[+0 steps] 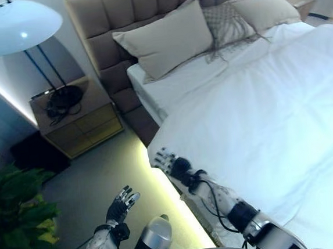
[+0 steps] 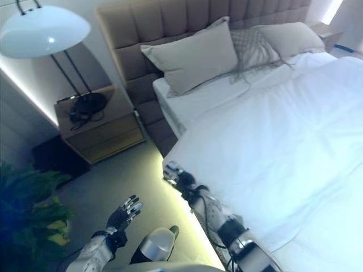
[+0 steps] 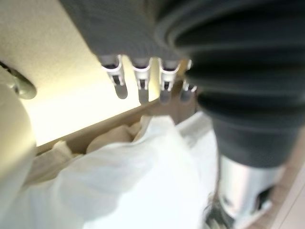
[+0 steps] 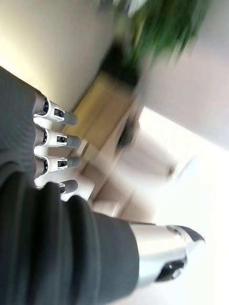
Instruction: Make the bed neatly
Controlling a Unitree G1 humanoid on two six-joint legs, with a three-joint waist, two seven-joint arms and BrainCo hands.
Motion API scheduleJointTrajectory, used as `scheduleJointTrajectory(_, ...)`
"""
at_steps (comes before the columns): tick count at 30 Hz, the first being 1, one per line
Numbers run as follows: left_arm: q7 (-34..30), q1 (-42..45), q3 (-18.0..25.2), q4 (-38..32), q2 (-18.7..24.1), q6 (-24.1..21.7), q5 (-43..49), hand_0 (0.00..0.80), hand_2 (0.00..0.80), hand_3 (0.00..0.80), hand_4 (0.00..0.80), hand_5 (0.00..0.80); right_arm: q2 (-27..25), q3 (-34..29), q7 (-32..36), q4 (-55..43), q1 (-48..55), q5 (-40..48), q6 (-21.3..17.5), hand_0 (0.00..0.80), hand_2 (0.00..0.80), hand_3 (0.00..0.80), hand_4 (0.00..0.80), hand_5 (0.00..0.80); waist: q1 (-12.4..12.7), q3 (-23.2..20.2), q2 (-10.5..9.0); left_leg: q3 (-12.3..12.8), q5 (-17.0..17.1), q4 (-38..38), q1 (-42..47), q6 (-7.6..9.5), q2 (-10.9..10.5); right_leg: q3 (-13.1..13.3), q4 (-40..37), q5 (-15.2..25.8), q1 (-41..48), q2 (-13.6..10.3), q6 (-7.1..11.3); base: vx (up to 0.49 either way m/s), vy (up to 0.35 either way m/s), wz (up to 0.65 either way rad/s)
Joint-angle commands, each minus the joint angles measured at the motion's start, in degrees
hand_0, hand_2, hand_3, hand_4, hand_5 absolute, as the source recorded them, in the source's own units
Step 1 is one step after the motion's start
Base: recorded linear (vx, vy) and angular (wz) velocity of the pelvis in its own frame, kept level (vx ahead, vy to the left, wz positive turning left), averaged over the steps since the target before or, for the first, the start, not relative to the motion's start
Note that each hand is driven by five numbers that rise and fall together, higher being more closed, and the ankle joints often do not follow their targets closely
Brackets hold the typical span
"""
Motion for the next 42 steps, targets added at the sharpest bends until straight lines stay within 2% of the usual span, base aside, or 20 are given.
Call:
scheduleJointTrajectory(1, 0.7, -2.0, 2.5, -4.2, -0.6, -3.6, 1.5, 0.000, 0.000, 0.000, 0.000, 0.000, -3.2, -4.7, 0.1, -4.6, 1.3, -10.1, -7.6, 0.000, 0.000, 0.000, 0.000, 0.000, -2.8, 1.5, -0.84, -0.7, -0.3, 4.4, -1.3, 1.78, 1.8, 4.9, -14.1, 27.1, -1.0, -2.6, 2.96, -0.109, -0.115, -0.47)
scheduleJointTrajectory(2, 0.4, -2.7, 2.8, -3.4, -0.6, -3.5, 1.2, 0.000, 0.000, 0.000, 0.000, 0.000, -4.0, -7.2, 0.6, -4.5, 3.2, -12.5, -8.0, 0.000, 0.000, 0.000, 0.000, 0.000, -4.4, 1.4, -0.70, -0.3, -0.9, 4.4, -0.8, 2.12, 1.8, 6.1, -14.2, 27.1, -1.6, -2.4, 2.95, -0.091, -0.119, -0.59)
scheduleJointTrajectory(8, -4.5, -3.0, 4.2, -1.1, -0.4, -4.0, 0.2, 0.000, 0.000, 0.000, 0.000, 0.000, -5.1, -14.4, 3.3, -1.2, 10.8, -10.6, -7.0, 0.000, 0.000, 0.000, 0.000, 0.000, -8.6, 0.4, -0.30, 2.0, -3.5, 5.3, 1.0, 3.14, 1.2, 9.5, -16.5, 26.7, -1.8, -1.3, 2.40, -0.031, -0.086, -0.51)
scheduleJointTrajectory(12, -7.1, -4.6, 3.6, -0.2, 0.0, -4.7, 1.8, 0.000, 0.000, 0.000, 0.000, 0.000, -4.8, -16.3, -0.5, 1.8, 13.3, -10.1, -10.0, 0.000, 0.000, 0.000, 0.000, 0.000, -10.5, 0.0, -0.34, 3.8, -4.7, 5.4, 1.9, 3.76, 0.3, 11.0, -16.8, 27.3, -2.1, -1.8, 2.70, -0.011, -0.011, -0.28)
scheduleJointTrajectory(17, -7.2, -7.2, 1.7, 0.1, 1.4, -4.5, 3.4, 0.000, 0.000, 0.000, 0.000, 0.000, -4.2, -17.9, -2.9, 3.4, 14.3, -7.8, -12.7, 0.000, 0.000, 0.000, 0.000, 0.000, -12.7, 0.4, -0.13, 3.1, -5.5, 4.3, 2.9, 5.47, -1.6, 14.1, -12.1, 30.1, -5.8, -3.2, 3.96, -0.014, 0.032, -0.05)
scheduleJointTrajectory(20, -6.0, -7.4, 1.9, 0.3, 2.0, -4.7, 2.6, 0.000, 0.000, 0.000, 0.000, 0.000, -4.0, -18.1, -2.3, 3.8, 15.0, -7.3, -12.3, 0.000, 0.000, 0.000, 0.000, 0.000, -13.2, 0.1, 0.57, 3.3, -4.8, 2.8, 3.2, 6.12, -1.6, 13.2, -7.7, 29.4, -7.3, -2.0, 3.93, -0.012, 0.029, 0.03)
scheduleJointTrajectory(23, -4.8, -7.3, 3.0, 1.1, 1.8, -5.1, 1.7, 0.000, 0.000, 0.000, 0.000, 0.000, -4.1, -17.3, -0.5, 4.5, 15.3, -7.6, -11.5, 0.000, 0.000, 0.000, 0.000, 0.000, -12.8, -0.6, 0.72, 2.6, -3.8, 1.9, 3.1, 6.52, -1.8, 10.7, -7.6, 26.4, -6.9, 0.9, 2.46, -0.003, -0.075, -0.05)
scheduleJointTrajectory(24, -4.8, -7.2, 3.4, 1.9, 1.7, -5.7, 1.7, 0.000, 0.000, 0.000, 0.000, 0.000, -4.5, -16.7, 0.2, 5.2, 15.3, -7.5, -11.8, 0.000, 0.000, 0.000, 0.000, 0.000, -12.4, -0.8, 0.70, 2.3, -3.6, 1.9, 3.2, 6.25, -1.6, 9.7, -10.4, 23.5, -5.3, 3.3, 1.24, 0.016, -0.203, -0.17)
scheduleJointTrajectory(26, -4.6, -7.3, 3.5, 2.3, 1.3, -5.3, 2.2, 0.000, 0.000, 0.000, 0.000, 0.000, -4.5, -16.4, 0.4, 5.7, 15.5, -7.2, -12.3, 0.000, 0.000, 0.000, 0.000, 0.000, -12.5, -1.4, -0.05, 1.8, -3.2, 1.9, 2.7, 5.78, -1.7, 11.0, -15.7, 22.4, -3.5, 6.2, 0.39, 0.011, -0.261, -0.23)
scheduleJointTrajectory(28, -4.9, -7.4, 4.0, 3.1, 0.9, -5.2, 2.0, 0.000, 0.000, 0.000, 0.000, 0.000, -4.8, -16.1, 0.2, 5.9, 14.9, -7.8, -12.1, 0.000, 0.000, 0.000, 0.000, 0.000, -12.3, -1.9, -0.31, 2.4, -3.0, 2.5, 2.3, 5.19, -1.1, 9.9, -16.2, 21.7, -3.0, 7.2, -0.38, -0.031, -0.207, -0.18)
scheduleJointTrajectory(31, -6.3, -7.2, 5.3, 2.5, 0.5, -4.5, 1.5, 0.000, 0.000, 0.000, 0.000, 0.000, -5.6, -15.6, -0.8, 4.6, 14.6, -9.1, -11.7, 0.000, 0.000, 0.000, 0.000, 0.000, -12.3, -1.7, -0.74, 4.3, -4.4, 6.7, 0.7, 3.69, -0.4, 8.8, -16.7, 20.4, -2.4, 7.9, -1.71, -0.065, -0.161, -0.04)
scheduleJointTrajectory(32, -7.0, -6.6, 5.7, 2.2, 0.2, -4.0, 1.2, 0.000, 0.000, 0.000, 0.000, 0.000, -6.1, -16.1, -1.5, 4.1, 14.9, -9.8, -11.3, 0.000, 0.000, 0.000, 0.000, 0.000, -12.6, -0.9, -0.99, 5.3, -5.1, 12.1, -0.9, 3.08, 0.1, 8.6, -15.7, 19.8, -2.5, 7.6, -2.36, -0.051, -0.095, 0.00)
scheduleJointTrajectory(33, -7.4, -5.9, 5.8, 1.8, -0.3, -3.5, 1.1, 0.000, 0.000, 0.000, 0.000, 0.000, -6.5, -16.3, -2.2, 3.7, 15.2, -9.6, -11.0, 0.000, 0.000, 0.000, 0.000, 0.000, -12.8, -0.3, -1.01, 5.1, -3.9, 16.0, -2.5, 2.37, 0.7, 8.2, -15.2, 19.5, -2.5, 7.4, -2.85, -0.055, -0.058, 0.06)
scheduleJointTrajectory(35, -8.4, -4.4, 5.6, 1.2, -1.5, -3.0, 0.6, 0.000, 0.000, 0.000, 0.000, 0.000, -7.6, -16.4, -2.7, 3.2, 15.5, -8.2, -10.6, 0.000, 0.000, 0.000, 0.000, 0.000, -13.2, 0.4, -0.14, 2.8, 0.1, 18.7, -4.4, 0.88, 2.9, 8.2, -14.5, 19.5, -2.6, 7.6, -3.51, -0.042, 0.066, 0.05)
scheduleJointTrajectory(36, -8.9, -3.5, 5.3, 0.5, -1.8, -3.4, 0.0, 0.000, 0.000, 0.000, 0.000, 0.000, -8.4, -16.2, -1.9, 3.3, 15.4, -7.4, -10.8, 0.000, 0.000, 0.000, 0.000, 0.000, -13.7, 0.5, 0.47, 1.3, 2.9, 16.8, -4.4, 0.41, 4.6, 8.7, -14.3, 19.2, -3.1, 7.7, -3.74, -0.032, 0.113, -0.12)
scheduleJointTrajectory(37, -9.0, -3.4, 5.3, 0.4, -1.9, -3.4, 0.1, 0.000, 0.000, 0.000, 0.000, 0.000, -8.4, -16.2, -1.8, 3.3, 15.4, -7.4, -10.8, 0.000, 0.000, 0.000, 0.000, 0.000, -13.7, 0.5, 0.53, 1.2, 3.1, 16.6, -4.4, 0.37, 4.7, 8.7, -14.3, 19.2, -3.1, 7.7, -3.77, -0.048, 0.175, -0.25)
scheduleJointTrajectory(39, -8.7, -3.7, 4.2, 0.0, -1.7, -4.1, -1.4, 0.000, 0.000, 0.000, 0.000, 0.000, -9.4, -15.8, -0.6, 4.3, 14.5, -7.0, -10.9, 0.000, 0.000, 0.000, 0.000, 0.000, -14.8, -0.3, 2.13, -0.9, 8.7, 9.7, -3.3, -1.19, 9.4, 10.4, -12.6, 18.0, -5.6, 7.7, -3.88, -0.074, 0.287, -0.23)
scheduleJointTrajectory(40, -8.4, -4.5, 3.6, 0.0, -1.7, -4.3, -1.6, 0.000, 0.000, 0.000, 0.000, 0.000, -9.9, -15.6, -0.1, 4.8, 13.7, -6.3, -10.9, 0.000, 0.000, 0.000, 0.000, 0.000, -15.1, -0.7, 2.89, -1.5, 10.0, 6.4, -2.7, -1.74, 11.5, 10.9, -11.3, 17.2, -7.0, 7.6, -3.93, -0.085, 0.506, -0.43)
scheduleJointTrajectory(41, -8.1, -6.1, 2.7, 0.2, -1.7, -4.6, -1.9, 0.000, 0.000, 0.000, 0.000, 0.000, -10.1, -15.1, 0.5, 5.2, 12.7, -5.3, -10.6, 0.000, 0.000, 0.000, 0.000, 0.000, -15.6, -1.2, 4.39, -2.8, 11.6, 1.0, -1.4, -3.07, 14.7, 11.7, -7.9, 15.8, -9.4, 6.7, -3.66, -0.053, 0.492, -0.57)
scheduleJointTrajectory(42, -7.7, -6.9, 2.4, 0.3, -1.9, -4.6, -2.1, 0.000, 0.000, 0.000, 0.000, 0.000, -10.1, -15.0, 0.6, 5.3, 12.3, -5.0, -10.3, 0.000, 0.000, 0.000, 0.000, 0.000, -15.7, -1.3, 4.89, -2.7, 12.0, -1.1, -0.4, -3.60, 15.7, 12.3, -5.9, 15.1, -10.7, 6.0, -3.54, -0.025, 0.543, -0.40)
